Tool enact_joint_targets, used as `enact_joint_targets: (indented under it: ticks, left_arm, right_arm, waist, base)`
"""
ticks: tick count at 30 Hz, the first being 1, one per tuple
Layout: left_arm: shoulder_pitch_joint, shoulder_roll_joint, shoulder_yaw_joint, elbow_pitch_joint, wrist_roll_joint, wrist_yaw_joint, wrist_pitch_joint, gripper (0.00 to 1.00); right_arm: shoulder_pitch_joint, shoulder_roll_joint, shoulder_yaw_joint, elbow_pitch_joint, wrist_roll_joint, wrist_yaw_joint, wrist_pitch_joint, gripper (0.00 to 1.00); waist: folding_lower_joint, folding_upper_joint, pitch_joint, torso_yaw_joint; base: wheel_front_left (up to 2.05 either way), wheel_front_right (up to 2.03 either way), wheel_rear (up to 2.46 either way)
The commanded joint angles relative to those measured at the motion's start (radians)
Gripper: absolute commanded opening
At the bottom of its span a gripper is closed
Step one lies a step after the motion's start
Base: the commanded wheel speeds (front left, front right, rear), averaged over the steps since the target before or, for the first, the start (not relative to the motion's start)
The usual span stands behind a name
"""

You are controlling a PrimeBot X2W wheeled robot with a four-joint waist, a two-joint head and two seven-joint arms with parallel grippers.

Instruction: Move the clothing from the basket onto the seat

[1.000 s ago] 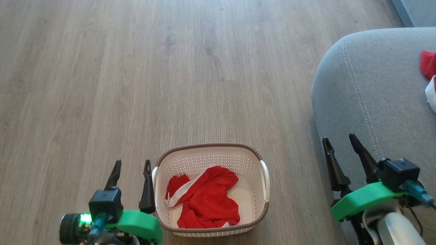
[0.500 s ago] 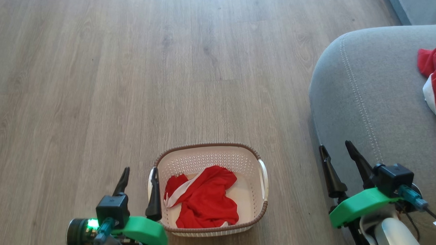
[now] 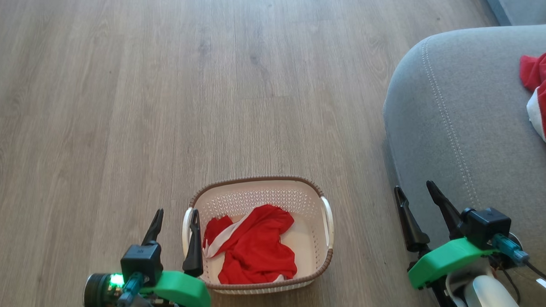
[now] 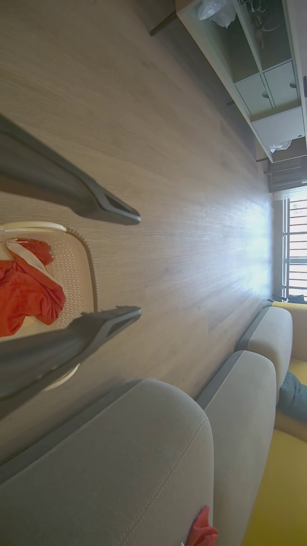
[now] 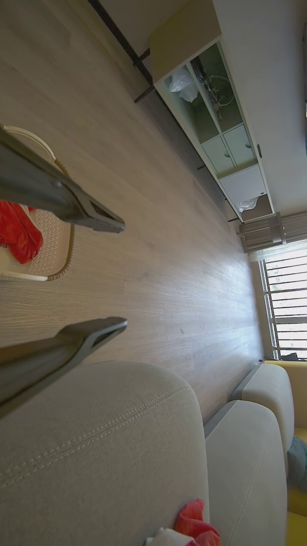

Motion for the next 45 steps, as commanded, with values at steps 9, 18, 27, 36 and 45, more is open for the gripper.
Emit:
enact_joint_targets:
  ticks: [9,18,27,36,45]
  left_arm:
    - [-0.029,-0.001,0.025,-0.036,0.0,0.004,-0.005,1.0]
    - [-0.03,-0.001,0.027,-0.039,0.004,0.001,-0.005,1.0]
    - [-0.033,-0.001,0.027,-0.036,0.003,-0.003,-0.005,1.0]
    - [-0.033,-0.001,0.014,-0.035,-0.001,0.0,-0.005,1.0]
    - [-0.101,-0.001,-0.006,0.011,0.027,-0.001,-0.005,1.0]
  right_arm:
    - [-0.036,-0.002,0.015,-0.02,-0.012,0.0,-0.009,1.0]
    - [-0.038,0.0,0.015,-0.013,-0.011,0.0,-0.009,1.0]
    - [-0.039,-0.003,0.013,-0.009,-0.011,0.0,-0.009,1.0]
    - [-0.038,-0.009,0.019,0.014,-0.012,0.0,-0.009,1.0]
    - [-0.084,-0.009,-0.02,0.015,-0.035,0.0,-0.009,1.0]
  waist:
    - [0.0,-0.0001,0.005,0.002]
    - [0.0,-0.0001,0.008,0.0]
    - [0.0,-0.0001,0.012,-0.006]
    - [0.0,-0.0001,0.017,-0.018]
    - [0.0,-0.0001,0.176,-0.042]
  base:
    - [0.0,0.0,0.0]
    - [0.0,0.0,0.0]
    - [0.0,0.0,0.0]
    - [0.0,0.0,0.0]
    - [0.0,0.0,0.0]
